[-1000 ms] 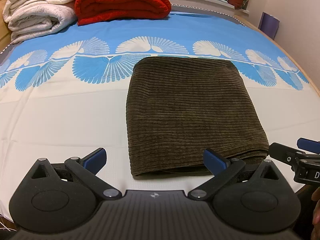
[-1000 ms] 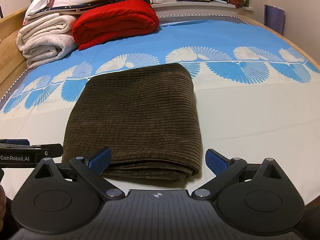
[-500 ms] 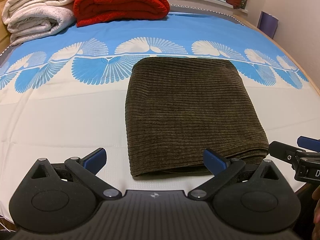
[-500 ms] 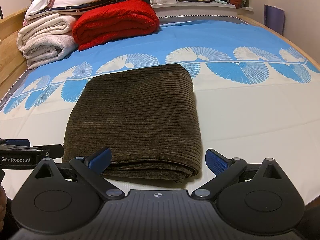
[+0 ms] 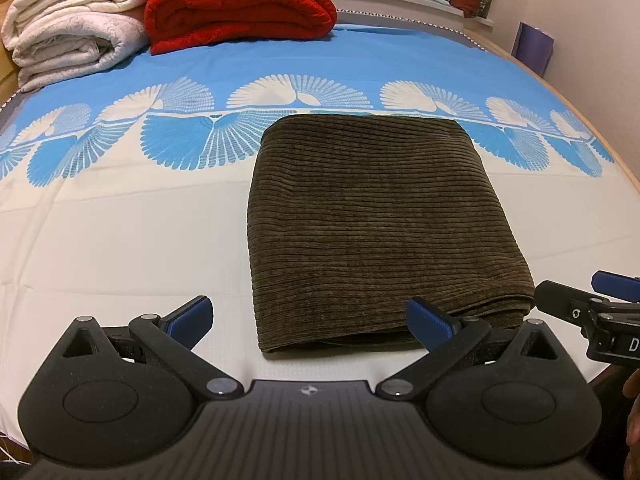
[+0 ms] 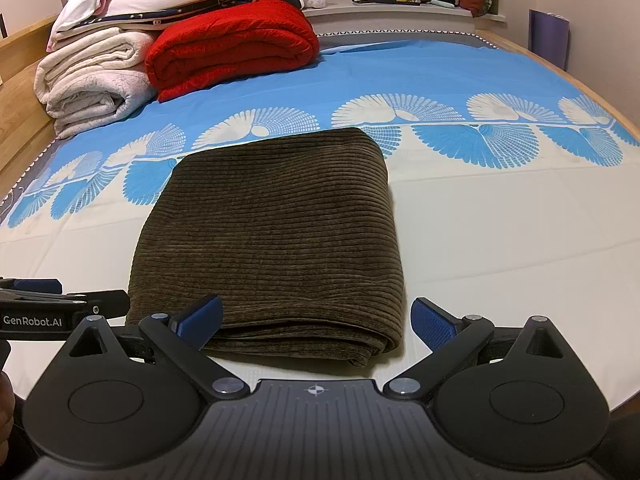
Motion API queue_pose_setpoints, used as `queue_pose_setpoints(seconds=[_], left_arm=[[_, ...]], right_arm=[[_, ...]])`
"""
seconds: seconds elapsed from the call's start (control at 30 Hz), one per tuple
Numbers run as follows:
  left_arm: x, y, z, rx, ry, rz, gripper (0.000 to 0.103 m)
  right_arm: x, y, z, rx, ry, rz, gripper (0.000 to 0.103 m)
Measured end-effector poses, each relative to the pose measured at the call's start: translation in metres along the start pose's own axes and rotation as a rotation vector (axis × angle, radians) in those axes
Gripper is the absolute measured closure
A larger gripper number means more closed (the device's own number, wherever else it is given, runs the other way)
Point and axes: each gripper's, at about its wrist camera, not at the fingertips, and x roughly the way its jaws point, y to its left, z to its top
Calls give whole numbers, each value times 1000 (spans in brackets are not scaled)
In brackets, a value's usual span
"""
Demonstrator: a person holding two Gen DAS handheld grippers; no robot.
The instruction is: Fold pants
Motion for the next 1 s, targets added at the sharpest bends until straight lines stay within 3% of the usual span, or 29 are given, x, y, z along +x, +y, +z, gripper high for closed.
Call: queue_pose_setpoints(seconds=[1.0], left_arm=[[-1, 5, -3, 27, -7, -11, 0]], right_arm=[[-2, 0, 1, 5, 1, 6, 3]])
